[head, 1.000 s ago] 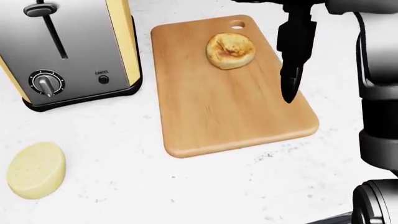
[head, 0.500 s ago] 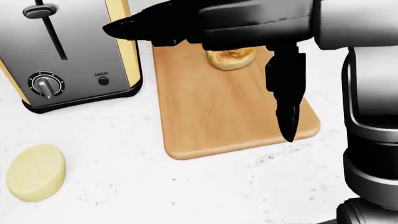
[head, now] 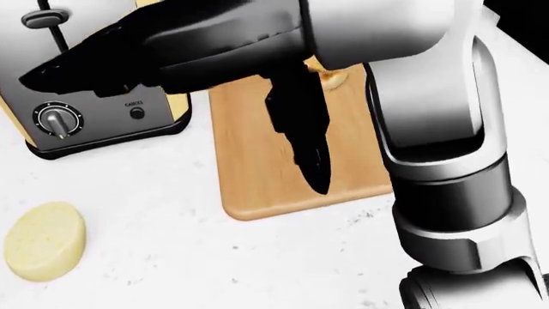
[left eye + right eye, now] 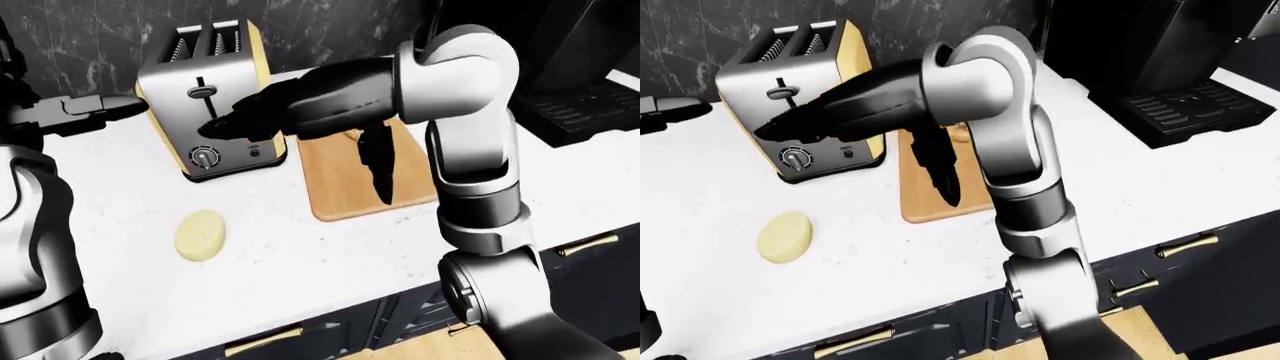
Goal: Place the bread and cheese on the cutting board.
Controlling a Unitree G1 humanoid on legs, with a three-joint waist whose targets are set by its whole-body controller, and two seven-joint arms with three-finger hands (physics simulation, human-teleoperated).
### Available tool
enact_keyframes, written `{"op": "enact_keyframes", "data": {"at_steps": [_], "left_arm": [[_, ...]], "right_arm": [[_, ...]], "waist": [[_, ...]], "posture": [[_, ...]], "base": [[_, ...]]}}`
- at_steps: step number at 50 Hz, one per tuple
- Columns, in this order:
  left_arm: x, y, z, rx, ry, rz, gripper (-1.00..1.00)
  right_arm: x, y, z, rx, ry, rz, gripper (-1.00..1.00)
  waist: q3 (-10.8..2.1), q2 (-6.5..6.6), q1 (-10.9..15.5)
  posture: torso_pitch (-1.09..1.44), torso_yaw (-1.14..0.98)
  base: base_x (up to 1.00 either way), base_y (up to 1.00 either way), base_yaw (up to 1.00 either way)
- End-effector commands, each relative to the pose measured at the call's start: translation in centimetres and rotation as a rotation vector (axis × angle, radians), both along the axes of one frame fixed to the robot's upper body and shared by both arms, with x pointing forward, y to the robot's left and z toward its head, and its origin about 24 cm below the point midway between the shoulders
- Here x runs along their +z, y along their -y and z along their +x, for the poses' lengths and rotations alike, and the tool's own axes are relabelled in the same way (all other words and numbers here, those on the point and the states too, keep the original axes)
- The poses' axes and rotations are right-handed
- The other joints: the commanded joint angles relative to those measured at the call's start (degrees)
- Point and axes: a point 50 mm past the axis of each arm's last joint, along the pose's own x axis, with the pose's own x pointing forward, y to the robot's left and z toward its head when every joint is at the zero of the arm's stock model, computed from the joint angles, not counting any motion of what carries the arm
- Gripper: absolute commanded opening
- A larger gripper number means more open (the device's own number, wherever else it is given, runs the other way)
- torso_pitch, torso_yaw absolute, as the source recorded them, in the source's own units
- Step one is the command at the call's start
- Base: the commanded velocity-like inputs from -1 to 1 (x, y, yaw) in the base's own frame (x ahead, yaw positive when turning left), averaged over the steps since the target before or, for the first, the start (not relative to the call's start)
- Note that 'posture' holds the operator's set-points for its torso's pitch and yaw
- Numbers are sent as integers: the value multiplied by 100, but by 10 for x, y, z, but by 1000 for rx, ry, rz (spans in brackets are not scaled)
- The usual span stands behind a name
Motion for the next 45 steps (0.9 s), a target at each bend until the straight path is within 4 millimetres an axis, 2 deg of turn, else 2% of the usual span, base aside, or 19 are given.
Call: {"op": "enact_keyframes", "data": {"at_steps": [1, 11, 27, 37, 40, 45], "left_arm": [[17, 0, -9, 9, 82, 29, 100], [18, 1, -8, 8, 84, 27, 100], [16, 1, -8, 7, 83, 26, 100], [16, 0, -9, 9, 84, 27, 100], [17, 0, -9, 10, 85, 27, 100], [16, -1, -10, 12, 83, 26, 100]], "right_arm": [[12, -7, -10, 40, 67, 21, 100], [12, -31, -16, 128, 88, -6, 100], [-1, -64, 6, 137, 80, -70, 100], [-8, -81, -3, 185, 86, -82, 100], [-16, -88, -10, 212, 82, -95, 100], [-22, -95, -11, 230, 88, -109, 100]], "waist": [[-152, 43, -8], [-145, 102, -43], [-174, 188, -105], [-174, 211, -115], [-172, 220, -115], [-177, 238, -121]], "posture": [[0, 0], [0, 0], [0, 0], [0, 0], [0, 0], [0, 0]], "base": [[0, 0, 0], [0, 0, 0], [0, 0, 0], [0, 0, 0], [0, 0, 0], [0, 0, 0]]}}
